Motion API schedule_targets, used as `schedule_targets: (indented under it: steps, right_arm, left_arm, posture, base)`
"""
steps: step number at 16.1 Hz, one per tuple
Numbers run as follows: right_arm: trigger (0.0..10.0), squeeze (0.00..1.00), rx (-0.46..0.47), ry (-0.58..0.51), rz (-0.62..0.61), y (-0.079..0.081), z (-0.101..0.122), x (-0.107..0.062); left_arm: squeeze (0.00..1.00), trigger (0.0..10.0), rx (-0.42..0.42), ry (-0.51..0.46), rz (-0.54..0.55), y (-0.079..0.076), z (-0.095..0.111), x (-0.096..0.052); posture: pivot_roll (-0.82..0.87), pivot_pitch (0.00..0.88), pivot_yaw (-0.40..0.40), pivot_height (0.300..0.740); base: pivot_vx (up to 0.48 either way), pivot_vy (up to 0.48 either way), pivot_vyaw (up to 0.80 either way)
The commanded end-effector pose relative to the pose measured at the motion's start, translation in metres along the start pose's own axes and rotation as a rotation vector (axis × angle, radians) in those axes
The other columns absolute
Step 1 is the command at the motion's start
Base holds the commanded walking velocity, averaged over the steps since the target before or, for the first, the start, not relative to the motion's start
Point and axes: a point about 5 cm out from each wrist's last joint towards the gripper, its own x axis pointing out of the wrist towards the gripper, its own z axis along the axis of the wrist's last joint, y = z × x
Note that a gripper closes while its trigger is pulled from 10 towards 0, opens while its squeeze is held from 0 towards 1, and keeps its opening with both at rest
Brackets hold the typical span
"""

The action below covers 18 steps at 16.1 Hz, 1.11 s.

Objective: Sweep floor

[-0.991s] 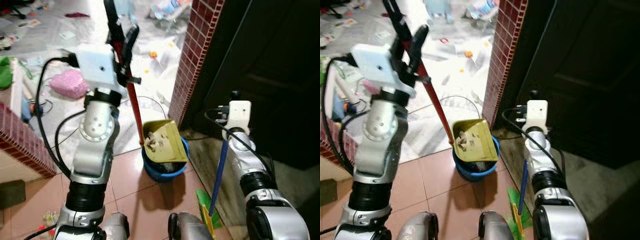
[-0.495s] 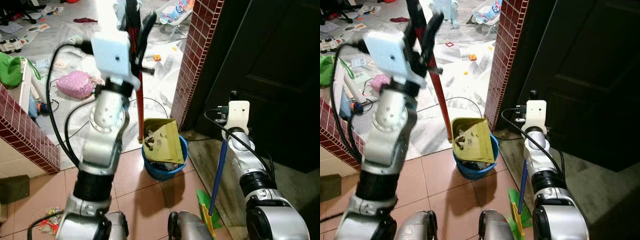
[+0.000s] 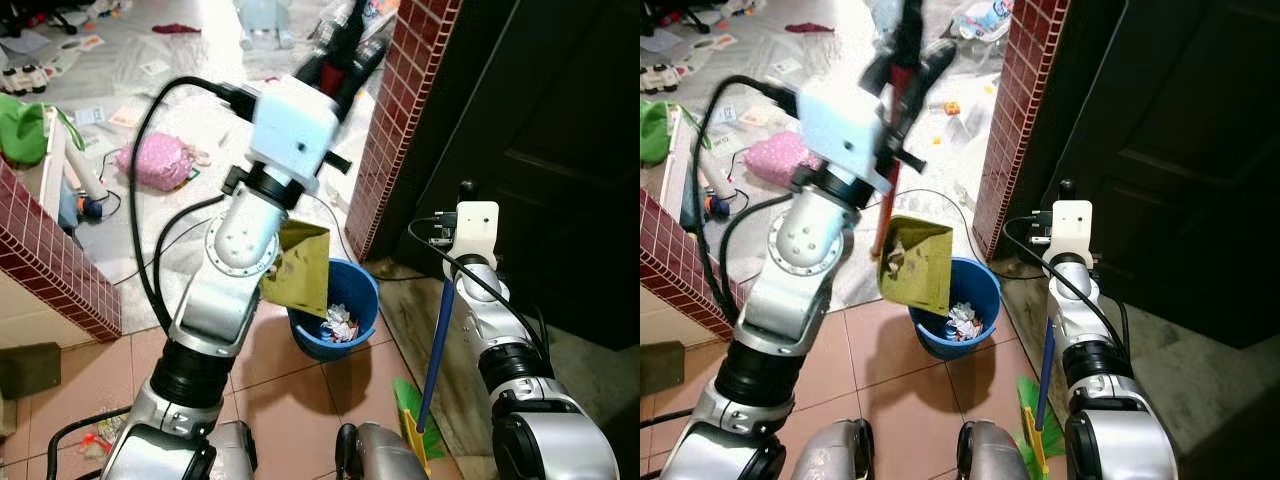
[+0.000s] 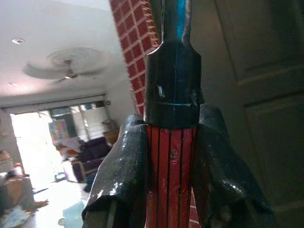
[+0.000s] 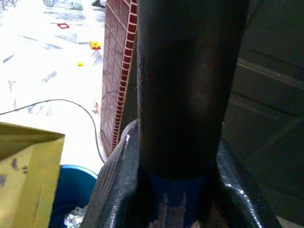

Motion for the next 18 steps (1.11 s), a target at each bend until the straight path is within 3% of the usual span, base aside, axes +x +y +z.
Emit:
schedule_targets:
  steps: [1, 3, 4, 6, 8, 10, 11, 12, 13, 15, 16, 17, 18]
  right_arm:
    - [10.0, 0.00, -0.005, -0.020, 0.005, 0.000, 0.006, 0.002]
    - [10.0, 0.00, -0.005, -0.022, 0.007, 0.000, 0.007, 0.003]
    - [10.0, 0.00, -0.005, -0.022, 0.008, 0.001, 0.008, 0.004]
    - [10.0, 0.00, -0.008, -0.024, 0.012, 0.002, 0.008, 0.004]
    - [10.0, 0.00, -0.008, -0.022, 0.013, 0.003, 0.007, 0.003]
    - [10.0, 0.00, -0.008, -0.022, 0.011, 0.003, 0.007, 0.003]
    - [10.0, 0.00, -0.008, -0.021, 0.010, 0.002, 0.006, 0.003]
    - [10.0, 0.00, -0.010, -0.020, 0.007, 0.000, 0.006, 0.003]
    - [10.0, 0.00, -0.011, -0.020, 0.006, 0.000, 0.006, 0.003]
    - [10.0, 0.00, -0.011, -0.021, 0.007, 0.000, 0.007, 0.004]
    - [10.0, 0.00, -0.010, -0.021, 0.010, 0.002, 0.007, 0.004]
    - [10.0, 0.00, -0.009, -0.022, 0.016, 0.003, 0.007, 0.003]
    - [10.0, 0.00, -0.009, -0.021, 0.018, 0.003, 0.007, 0.003]
  left_arm:
    - [0.00, 10.0, -0.036, -0.064, -0.112, -0.017, 0.012, 0.002]
    - [0.00, 10.0, -0.062, 0.024, -0.382, -0.053, -0.004, -0.014]
    - [0.00, 10.0, -0.092, 0.044, -0.453, -0.065, -0.006, -0.019]
    - [0.00, 10.0, -0.065, 0.018, -0.579, -0.083, -0.002, -0.022]
    - [0.00, 10.0, 0.019, -0.019, -0.629, -0.085, 0.001, -0.019]
    - [0.00, 10.0, 0.037, -0.023, -0.636, -0.086, 0.002, -0.014]
    - [0.00, 10.0, 0.011, -0.009, -0.629, -0.086, 0.001, -0.013]
    - [0.00, 10.0, -0.070, 0.054, -0.595, -0.086, -0.003, -0.013]
    - [0.00, 10.0, -0.083, 0.080, -0.586, -0.086, -0.005, -0.013]
    - [0.00, 10.0, -0.055, 0.074, -0.579, -0.083, -0.006, -0.012]
    - [0.00, 10.0, -0.014, 0.038, -0.539, -0.077, -0.002, -0.009]
    - [0.00, 10.0, -0.081, 0.027, -0.384, -0.059, 0.004, 0.003]
    - [0.00, 10.0, -0.067, 0.025, -0.394, -0.055, 0.006, 0.005]
  posture:
    - [-0.03, 0.127, -0.054, 0.740]
    - [-0.02, 0.129, -0.057, 0.740]
    - [-0.02, 0.130, -0.058, 0.740]
    - [-0.02, 0.129, -0.059, 0.740]
    - [-0.02, 0.129, -0.056, 0.740]
    - [-0.03, 0.129, -0.054, 0.740]
    - [-0.03, 0.129, -0.054, 0.740]
    - [-0.03, 0.130, -0.055, 0.740]
    - [-0.03, 0.130, -0.058, 0.740]
    - [-0.03, 0.130, -0.058, 0.740]
    - [-0.03, 0.136, -0.062, 0.740]
    - [-0.03, 0.136, -0.062, 0.740]
    - [-0.02, 0.140, -0.066, 0.740]
  base:
    - [0.000, 0.000, 0.00]
    - [0.000, 0.000, 0.00]
    - [0.000, 0.000, 0.00]
    - [0.000, 0.000, 0.00]
    - [0.000, 0.000, 0.00]
    - [0.000, 0.000, 0.00]
    - [0.000, 0.000, 0.00]
    - [0.000, 0.000, 0.00]
    - [0.000, 0.000, 0.00]
    - [0.000, 0.000, 0.00]
    - [0.000, 0.000, 0.00]
    - [0.000, 0.000, 0.00]
    - [0.000, 0.000, 0.00]
